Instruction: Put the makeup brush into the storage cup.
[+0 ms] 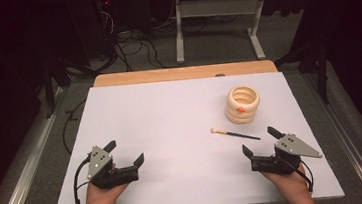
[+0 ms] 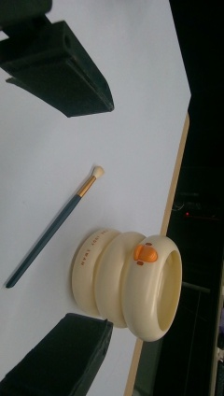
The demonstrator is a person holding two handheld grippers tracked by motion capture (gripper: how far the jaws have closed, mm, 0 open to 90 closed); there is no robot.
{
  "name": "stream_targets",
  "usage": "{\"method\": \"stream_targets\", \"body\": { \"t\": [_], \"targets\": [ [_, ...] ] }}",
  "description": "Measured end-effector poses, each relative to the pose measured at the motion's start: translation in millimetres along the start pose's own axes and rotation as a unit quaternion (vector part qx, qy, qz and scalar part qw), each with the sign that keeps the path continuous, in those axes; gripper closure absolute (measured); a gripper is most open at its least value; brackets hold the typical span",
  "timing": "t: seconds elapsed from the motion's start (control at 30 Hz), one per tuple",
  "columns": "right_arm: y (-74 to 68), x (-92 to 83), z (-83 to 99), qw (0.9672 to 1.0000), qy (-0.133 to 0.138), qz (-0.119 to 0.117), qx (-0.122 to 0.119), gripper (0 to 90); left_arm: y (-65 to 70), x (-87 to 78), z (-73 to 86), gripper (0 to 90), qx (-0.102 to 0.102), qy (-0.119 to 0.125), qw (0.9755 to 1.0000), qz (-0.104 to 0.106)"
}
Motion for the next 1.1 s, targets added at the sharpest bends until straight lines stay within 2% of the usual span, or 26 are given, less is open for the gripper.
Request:
{"method": "stream_targets", "body": {
  "t": [0.23, 0.43, 0.7, 1.1],
  "targets": [
    [0.0, -0.1, 0.0, 1.0000, 0.000, 0.002, 0.003, 1.0, 2.8, -1.2, -3.4, 0.3, 0.007, 0.011, 0.9999, 0.005],
    [-1.0, 0.2, 0.0, 1.0000, 0.000, 0.001, 0.003, 1.0, 6.6, -3.7, -9.0, 0.3, 0.017, 0.031, 0.9993, 0.013],
    [-0.3, 0.2, 0.3, 1.0000, -0.001, 0.000, 0.003, 1.0, 9.0, -4.4, -10.3, 0.4, 0.009, 0.034, 0.9991, 0.023],
    [-0.3, 0.0, 0.1, 1.0000, 0.000, 0.000, 0.005, 1.0, 9.6, -4.7, -11.7, 0.5, 0.020, 0.030, 0.9991, 0.023]
  ]
}}
Point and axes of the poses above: each handheld gripper's, and its own axes: x roughly forward along the jaws, z roughly out of its underside, y roughly to its right, the point moved 8 cm from there along x, roughly forward along the jaws, and after that the axes turned 11 degrees about y, right-handed, at the moved point
